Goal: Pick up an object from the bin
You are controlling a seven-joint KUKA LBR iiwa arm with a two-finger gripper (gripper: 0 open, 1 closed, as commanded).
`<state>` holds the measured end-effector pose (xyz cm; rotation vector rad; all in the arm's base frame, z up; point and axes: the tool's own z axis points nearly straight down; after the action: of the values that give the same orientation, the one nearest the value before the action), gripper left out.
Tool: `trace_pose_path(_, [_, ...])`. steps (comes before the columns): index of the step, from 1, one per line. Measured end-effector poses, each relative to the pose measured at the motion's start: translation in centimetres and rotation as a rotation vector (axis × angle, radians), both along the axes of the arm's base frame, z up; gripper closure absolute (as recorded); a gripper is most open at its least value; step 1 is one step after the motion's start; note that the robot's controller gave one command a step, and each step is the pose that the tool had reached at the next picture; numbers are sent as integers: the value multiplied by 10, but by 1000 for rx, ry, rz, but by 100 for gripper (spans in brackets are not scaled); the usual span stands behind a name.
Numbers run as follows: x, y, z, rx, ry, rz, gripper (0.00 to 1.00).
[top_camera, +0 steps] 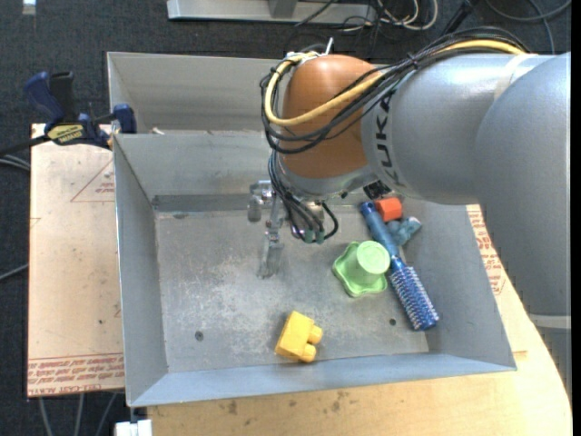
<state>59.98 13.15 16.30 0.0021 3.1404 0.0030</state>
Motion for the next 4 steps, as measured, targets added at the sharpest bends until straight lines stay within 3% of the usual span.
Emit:
trace_pose_path(1, [-98,-41,1,-3,7,95,0])
trace_pose_path(2, [-109,-52,-94,0,2,63,0])
trace_pose_path(3, [-108,-82,-92,-2,-8,640,0])
trace_pose_path(4, [-110,-81,-93,-1,-2,640,100])
